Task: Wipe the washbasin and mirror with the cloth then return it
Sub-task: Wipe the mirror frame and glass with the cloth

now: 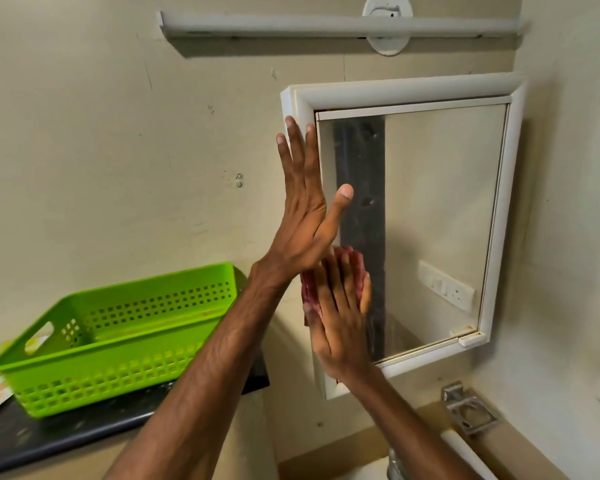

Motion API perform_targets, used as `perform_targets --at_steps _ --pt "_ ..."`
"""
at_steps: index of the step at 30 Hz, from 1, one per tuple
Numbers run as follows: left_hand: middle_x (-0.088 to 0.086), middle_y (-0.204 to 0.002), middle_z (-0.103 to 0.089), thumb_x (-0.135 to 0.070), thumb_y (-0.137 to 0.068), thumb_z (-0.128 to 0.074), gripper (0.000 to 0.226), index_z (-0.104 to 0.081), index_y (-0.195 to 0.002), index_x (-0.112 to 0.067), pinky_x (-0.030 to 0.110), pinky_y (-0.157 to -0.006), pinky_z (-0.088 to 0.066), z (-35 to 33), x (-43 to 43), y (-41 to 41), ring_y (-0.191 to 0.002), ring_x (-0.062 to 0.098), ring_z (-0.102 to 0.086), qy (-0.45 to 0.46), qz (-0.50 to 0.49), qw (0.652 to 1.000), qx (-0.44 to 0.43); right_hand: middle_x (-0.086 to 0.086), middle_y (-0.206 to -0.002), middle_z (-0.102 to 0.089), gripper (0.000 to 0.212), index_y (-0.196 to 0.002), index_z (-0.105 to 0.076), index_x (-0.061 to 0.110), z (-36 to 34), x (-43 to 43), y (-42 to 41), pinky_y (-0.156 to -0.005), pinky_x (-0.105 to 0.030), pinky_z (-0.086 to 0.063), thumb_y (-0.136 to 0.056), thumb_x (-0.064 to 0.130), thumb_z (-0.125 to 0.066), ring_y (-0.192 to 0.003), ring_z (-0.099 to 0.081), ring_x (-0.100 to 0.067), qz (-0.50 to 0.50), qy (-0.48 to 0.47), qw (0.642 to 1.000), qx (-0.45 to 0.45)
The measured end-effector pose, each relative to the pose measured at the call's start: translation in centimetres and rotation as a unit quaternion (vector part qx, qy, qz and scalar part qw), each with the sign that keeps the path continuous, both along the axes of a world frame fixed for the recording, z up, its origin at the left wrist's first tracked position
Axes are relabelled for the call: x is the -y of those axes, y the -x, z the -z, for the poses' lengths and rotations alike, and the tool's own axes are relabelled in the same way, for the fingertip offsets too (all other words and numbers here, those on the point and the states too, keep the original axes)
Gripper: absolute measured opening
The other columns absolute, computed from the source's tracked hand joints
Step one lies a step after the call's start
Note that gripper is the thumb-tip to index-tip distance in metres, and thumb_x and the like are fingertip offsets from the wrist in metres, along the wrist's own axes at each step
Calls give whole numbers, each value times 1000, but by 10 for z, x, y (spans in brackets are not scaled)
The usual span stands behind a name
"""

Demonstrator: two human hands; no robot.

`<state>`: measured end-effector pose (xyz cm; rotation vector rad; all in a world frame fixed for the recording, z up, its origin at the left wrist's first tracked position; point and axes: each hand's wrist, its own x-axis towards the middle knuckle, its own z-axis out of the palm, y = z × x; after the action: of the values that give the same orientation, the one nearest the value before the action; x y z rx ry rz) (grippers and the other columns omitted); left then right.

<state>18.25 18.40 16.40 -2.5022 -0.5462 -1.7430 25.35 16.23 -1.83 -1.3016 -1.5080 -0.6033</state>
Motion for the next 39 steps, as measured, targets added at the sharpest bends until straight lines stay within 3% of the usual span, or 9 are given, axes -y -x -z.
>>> perform_targets --at_steps 5,11,15,22,26,32,34,37,39 --pt "19 -162 25 -24 -105 -47 78 5 -157 2 56 -121 14 2 3 3 -148 34 32 30 12 999 -14 -8 -170 -26 58 -158 -41 19 -32 -10 8 -125 -67 -9 -106 45 -41 -161 -10 -25 -4 -38 999 8" --pt "19 -162 27 -27 -103 -52 82 2 -157 2 65 -120 4 30 5 -1 -147 34 34 48 -6 999 -21 -9 -174 -11 74 -165 -8 25 62 -3 -2 -122 -72 -13 -104 47 -43 -161 -10 -32 28 17 997 77" --pt "13 -161 32 -30 -102 -54 86 5 -158 -3 69 -117 -17 52 2 -2 -146 31 36 66 -2 997 -34 -8 -174 -10 75 -166 -11 23 127 10 -5 -115 -77 -23 -103 44 -46 -161 -12 -33 18 75 994 79" --pt "14 -160 33 -30 -101 -56 88 5 -158 -2 68 -116 -22 89 11 -3 -147 33 34 87 -11 995 -45 -19 -169 -26 61 -158 -30 14 81 4 0 -127 -63 -7 -106 45 -40 -161 -11 -33 -19 20 999 26" --pt "13 -161 33 -30 -100 -56 89 4 -158 -3 65 -116 -25 104 20 -5 -148 33 32 95 -29 994 -43 -18 -165 -36 55 -154 -38 15 99 3 3 -126 -64 -11 -106 41 -44 -159 -19 -34 -41 12 999 -1" --pt "26 -163 17 -23 -90 -59 92 -2 -157 2 57 -123 -3 120 40 -14 -152 35 19 77 -162 982 -65 -12 -164 -39 55 -153 -43 20 128 7 -24 -125 -64 -16 -101 39 -49 -160 -19 -27 -66 11 997 47" --pt "26 -163 17 -22 -89 -60 93 -1 -158 1 56 -124 1 123 42 -17 -152 35 19 76 -185 978 -61 -8 -168 -31 58 -154 -40 21 118 10 -36 -125 -63 -16 -100 38 -52 -161 -13 -25 -68 -5 995 71" --pt "25 -163 17 -19 -88 -61 94 -1 -158 1 53 -125 4 124 41 -19 -153 35 18 73 -197 976 -55 1 -175 3 74 -164 -13 29 100 11 -67 -124 -68 -12 -102 42 -50 -162 2 -26 -27 23 995 97" --pt "25 -163 16 -15 -89 -61 92 -2 -158 2 53 -125 2 125 39 -18 -153 34 16 69 -187 979 -45 4 -174 9 79 -165 1 32 91 7 -97 -123 -71 -11 -102 40 -46 -162 4 -26 21 37 997 66"
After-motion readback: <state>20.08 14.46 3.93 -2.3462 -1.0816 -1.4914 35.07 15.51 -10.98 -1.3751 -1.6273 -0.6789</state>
